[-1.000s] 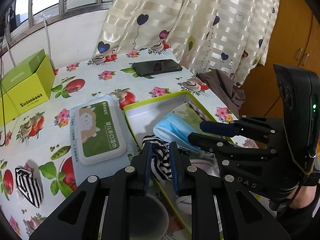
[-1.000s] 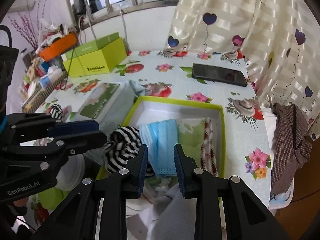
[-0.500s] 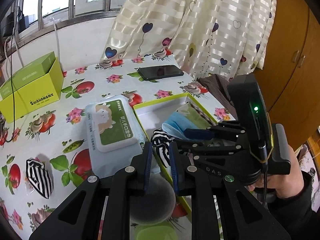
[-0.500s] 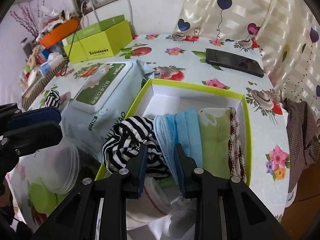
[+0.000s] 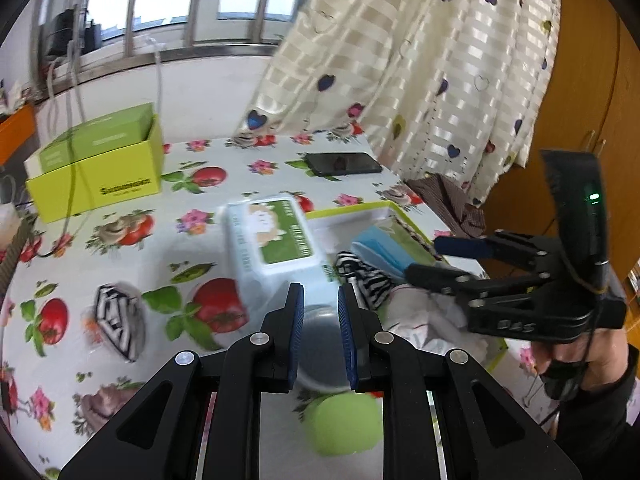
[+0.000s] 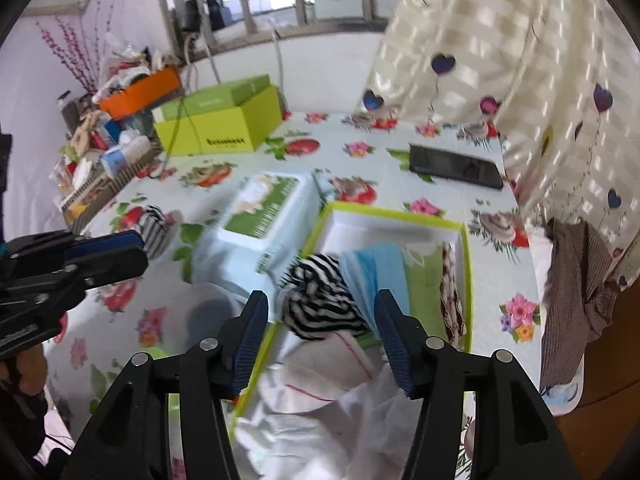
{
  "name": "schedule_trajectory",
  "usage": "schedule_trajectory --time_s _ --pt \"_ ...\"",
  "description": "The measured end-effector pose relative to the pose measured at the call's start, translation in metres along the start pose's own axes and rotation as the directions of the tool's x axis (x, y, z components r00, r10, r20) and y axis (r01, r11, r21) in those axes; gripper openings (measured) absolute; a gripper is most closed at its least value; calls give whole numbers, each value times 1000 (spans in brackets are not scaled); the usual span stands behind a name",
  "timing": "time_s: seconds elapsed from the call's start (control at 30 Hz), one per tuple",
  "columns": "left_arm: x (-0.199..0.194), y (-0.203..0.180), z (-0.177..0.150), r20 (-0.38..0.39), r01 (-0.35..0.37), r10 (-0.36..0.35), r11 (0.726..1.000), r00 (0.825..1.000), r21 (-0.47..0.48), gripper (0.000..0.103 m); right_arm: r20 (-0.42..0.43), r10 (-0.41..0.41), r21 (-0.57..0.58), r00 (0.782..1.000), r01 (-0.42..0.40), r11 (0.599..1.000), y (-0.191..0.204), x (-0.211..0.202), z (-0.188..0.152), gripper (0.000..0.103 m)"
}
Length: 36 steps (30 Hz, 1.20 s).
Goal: Organize soft objects
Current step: 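Move both tools back from the tray toward the remaining striped sock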
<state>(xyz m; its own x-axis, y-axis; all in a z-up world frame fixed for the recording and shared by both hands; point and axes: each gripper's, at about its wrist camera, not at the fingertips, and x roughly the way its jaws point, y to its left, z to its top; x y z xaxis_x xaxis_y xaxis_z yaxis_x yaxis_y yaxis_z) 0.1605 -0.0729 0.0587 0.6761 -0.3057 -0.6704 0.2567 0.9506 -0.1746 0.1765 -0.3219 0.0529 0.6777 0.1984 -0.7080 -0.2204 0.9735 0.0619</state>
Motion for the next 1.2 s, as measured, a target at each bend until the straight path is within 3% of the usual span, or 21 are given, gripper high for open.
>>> schedule_trajectory --time_s 0.37,0.77,0.93,1.2 --pt "-29 77 -21 12 -102 104 988 995 -117 18 20 68 -80 997 -66 995 57 -8 23 57" --pt "-36 161 -60 -28 -187 186 946 982 -266 19 -54 155 -195 987 -162 967 126 26 46 57" --pt "-29 181 -66 -51 -191 184 940 982 -284 19 -128 204 -185 971 -225 957 148 55 59 62" --pt "-22 207 -64 -67 -174 161 944 985 -282 20 -285 279 -85 917 -314 946 182 119 85 64"
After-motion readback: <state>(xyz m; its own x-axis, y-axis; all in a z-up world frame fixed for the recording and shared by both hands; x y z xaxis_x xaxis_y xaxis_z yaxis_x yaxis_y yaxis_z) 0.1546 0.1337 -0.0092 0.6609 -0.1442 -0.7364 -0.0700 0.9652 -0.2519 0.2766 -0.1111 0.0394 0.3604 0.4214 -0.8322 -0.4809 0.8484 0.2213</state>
